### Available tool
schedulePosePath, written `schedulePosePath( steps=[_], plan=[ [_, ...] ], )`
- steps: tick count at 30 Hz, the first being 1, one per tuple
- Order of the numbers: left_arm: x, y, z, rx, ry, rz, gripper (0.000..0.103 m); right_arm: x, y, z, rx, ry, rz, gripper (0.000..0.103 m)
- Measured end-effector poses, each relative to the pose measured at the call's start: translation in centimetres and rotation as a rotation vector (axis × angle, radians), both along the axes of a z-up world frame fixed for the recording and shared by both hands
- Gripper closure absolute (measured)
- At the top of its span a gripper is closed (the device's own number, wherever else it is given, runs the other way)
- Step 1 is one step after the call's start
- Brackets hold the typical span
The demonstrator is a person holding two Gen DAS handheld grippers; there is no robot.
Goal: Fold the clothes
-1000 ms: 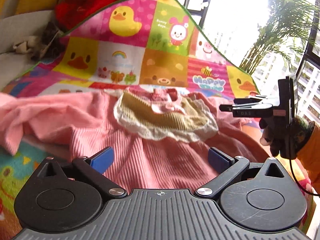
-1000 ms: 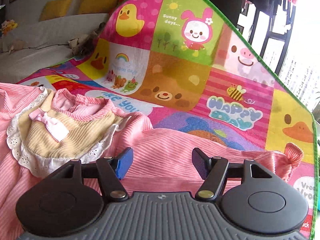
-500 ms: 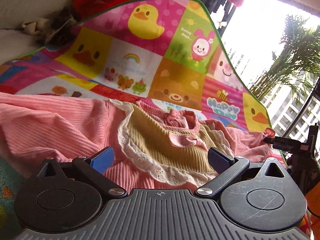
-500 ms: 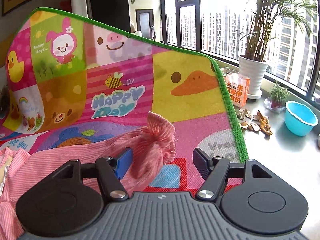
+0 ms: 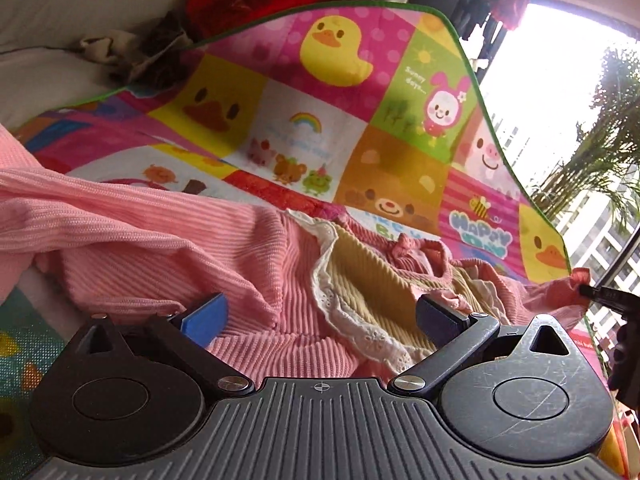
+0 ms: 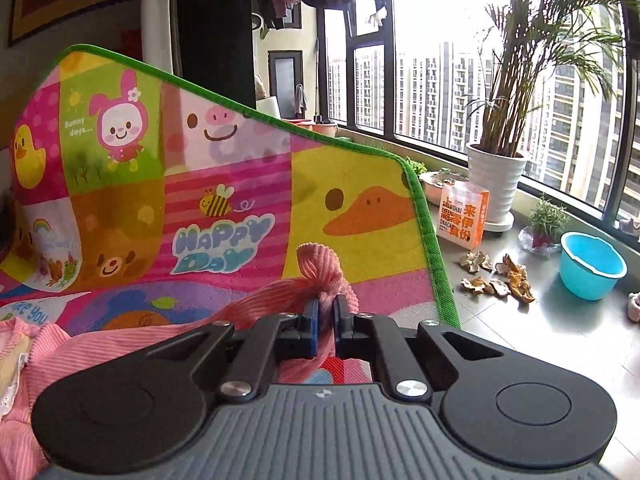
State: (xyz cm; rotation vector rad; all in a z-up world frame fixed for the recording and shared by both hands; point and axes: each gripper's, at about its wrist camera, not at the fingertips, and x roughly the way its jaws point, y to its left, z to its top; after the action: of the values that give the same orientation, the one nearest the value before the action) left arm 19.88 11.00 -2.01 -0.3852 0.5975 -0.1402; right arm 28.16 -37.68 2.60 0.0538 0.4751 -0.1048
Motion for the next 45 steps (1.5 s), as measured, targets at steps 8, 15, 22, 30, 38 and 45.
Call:
schedulePosePath(
  steps=[8, 15, 22, 30, 38, 45],
  plan=[
    [-2.8, -0.4, 1.2, 0.009, 0.058, -0.057, 0.0, -3.4, 13.0, 9.0, -0.081, -0.176, 0.385, 0.096],
    [-6.3, 1.9, 1.7, -0.023, 0.044, -0.063, 0.0, -4.4, 25.0, 10.0, -0.065, -0.192, 0.685, 0.096],
    [-7.4, 5.4, 1.1, -0.054, 0.057, 0.056, 0.0, -4.9, 30.9, 7.7, 0.026, -0.118, 0.882, 0.073],
    [-7.1, 8.6, 0.8, -0.092, 0.042, 0.202, 0.0, -5.4, 26.2, 5.7, 0.059, -0.063, 0.794, 0.024],
    [-4.6, 13.4, 1.0, -0.177, 0.038, 0.321, 0.0, -6.2, 17.1, -1.0, 0.203, 0.178, 0.566, 0.0],
    [-1.4, 15.0, 1.6, -0.26, 0.108, 0.324, 0.0, -6.6, 13.1, -4.4, 0.331, 0.215, 0.459, 0.0]
  ],
)
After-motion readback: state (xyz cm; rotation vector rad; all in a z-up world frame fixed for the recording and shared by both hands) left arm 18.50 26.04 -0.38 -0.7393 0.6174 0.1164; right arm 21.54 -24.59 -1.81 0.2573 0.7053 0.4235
